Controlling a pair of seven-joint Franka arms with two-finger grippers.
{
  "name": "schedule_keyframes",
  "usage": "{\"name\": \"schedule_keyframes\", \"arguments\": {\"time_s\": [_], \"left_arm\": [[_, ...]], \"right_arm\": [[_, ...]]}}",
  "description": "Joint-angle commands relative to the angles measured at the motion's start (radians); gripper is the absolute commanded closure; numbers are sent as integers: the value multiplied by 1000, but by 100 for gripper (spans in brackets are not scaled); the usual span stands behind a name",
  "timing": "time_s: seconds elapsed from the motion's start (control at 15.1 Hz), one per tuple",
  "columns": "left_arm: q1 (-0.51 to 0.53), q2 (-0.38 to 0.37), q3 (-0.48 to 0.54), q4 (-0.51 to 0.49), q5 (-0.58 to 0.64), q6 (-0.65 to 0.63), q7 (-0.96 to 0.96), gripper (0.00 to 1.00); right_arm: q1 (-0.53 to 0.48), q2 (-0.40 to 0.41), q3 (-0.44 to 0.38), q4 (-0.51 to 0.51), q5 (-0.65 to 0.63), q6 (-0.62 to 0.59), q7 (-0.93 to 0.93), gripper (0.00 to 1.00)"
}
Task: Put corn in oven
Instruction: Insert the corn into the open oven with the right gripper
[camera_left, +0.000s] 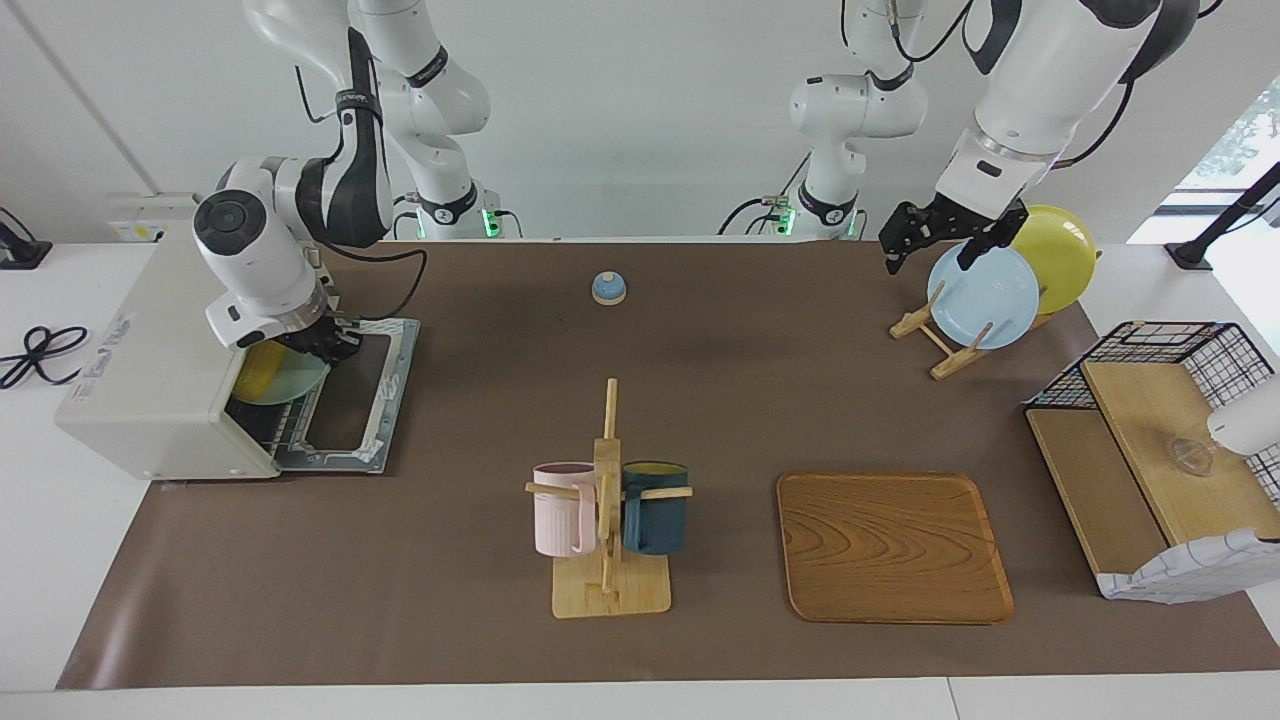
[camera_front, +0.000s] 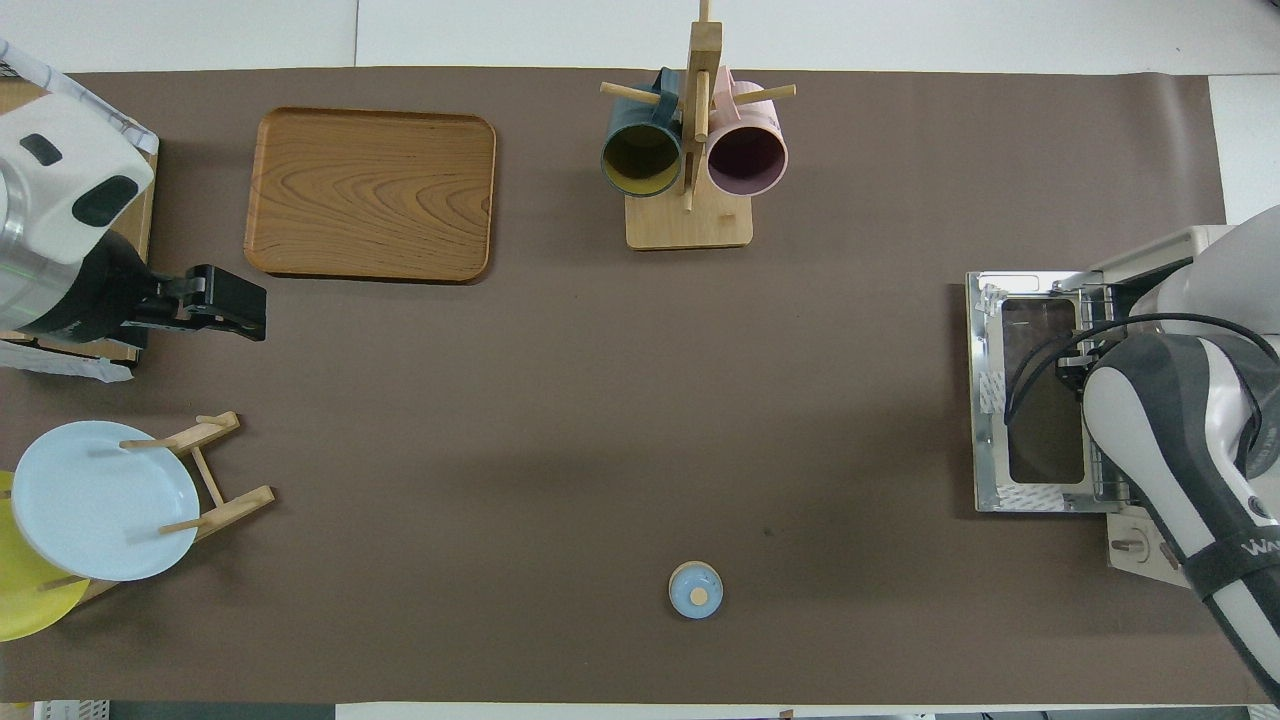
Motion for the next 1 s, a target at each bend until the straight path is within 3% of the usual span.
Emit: {"name": "schedule_keyframes", "arguments": {"time_s": [0.0,0.27,0.47,0.6,0.93], "left_arm": [[-2,-12,2,-17,24,10,8,0],[1,-17,4,-17,23,11,1,0],[4,-17,2,-17,23,11,1,0],[16,-17,-1,-16,23,8,-1,0],[19,-15,-4,-13,23,8,-1,0]], "right_arm": [[-48,-30,7,-54,2,56,-68,100],[-68,-29,7,-54,2,61,-110,100],[-65,-29,8,-51,17,50,-110,63],[-56,-27,8,-36,32,32,-113,55],[-48,-24,14,61,32,-82,-125,54]]}}
